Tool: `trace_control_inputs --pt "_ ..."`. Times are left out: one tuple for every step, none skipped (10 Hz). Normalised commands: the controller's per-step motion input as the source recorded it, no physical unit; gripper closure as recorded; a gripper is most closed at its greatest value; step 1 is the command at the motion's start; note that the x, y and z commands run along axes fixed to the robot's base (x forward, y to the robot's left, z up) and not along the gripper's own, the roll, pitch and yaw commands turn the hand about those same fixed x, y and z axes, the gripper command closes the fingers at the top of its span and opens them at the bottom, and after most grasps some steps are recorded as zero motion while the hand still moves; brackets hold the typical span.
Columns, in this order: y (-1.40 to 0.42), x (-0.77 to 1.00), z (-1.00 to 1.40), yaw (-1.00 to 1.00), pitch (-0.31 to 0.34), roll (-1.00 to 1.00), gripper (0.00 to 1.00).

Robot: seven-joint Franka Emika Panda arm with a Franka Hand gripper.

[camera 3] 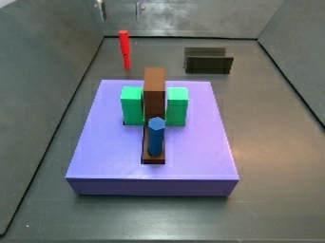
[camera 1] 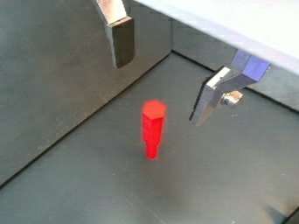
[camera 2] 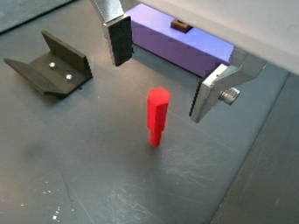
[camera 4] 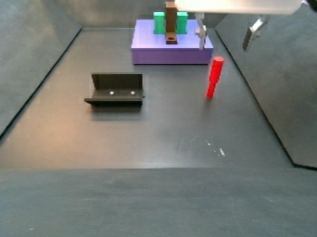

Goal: Pick up the red object. Move up. Move to above the board. Insert the red object.
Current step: Pick up the red object.

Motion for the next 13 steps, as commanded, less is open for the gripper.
trace_control_inputs --pt "0.00 0.00 -0.35 0.00 -0.037 -0.08 0.00" --pt "-0.05 0.00 -0.31 0.00 -0.050 -0.10 0.00" --pt "-0.16 0.00 -0.35 0.00 -0.051 -0.05 0.00" --pt "-0.03 -0.07 -0.55 0.00 -0.071 -0.02 0.00" --pt "-0.03 0.00 -0.47 0.00 -0.021 0.00 0.00" --pt "0.00 0.00 -0.45 0.00 -0.006 0.00 0.00" --pt "0.00 -0.03 -0.38 -0.01 0.000 0.01 0.00" --pt "0.00 0.00 -0.33 0.00 0.000 0.01 0.00" --pt "0.00 0.00 -0.23 -0.01 0.000 0.00 0.00" --pt "0.00 0.00 -0.09 -0.01 0.000 0.00 0.00" --pt "0.00 0.00 -0.02 0.00 0.000 0.00 0.00" --pt "0.00 0.00 0.00 0.00 0.000 0.00 0.00" --pt "0.00 0.00 0.00 0.00 0.000 0.00 1.00"
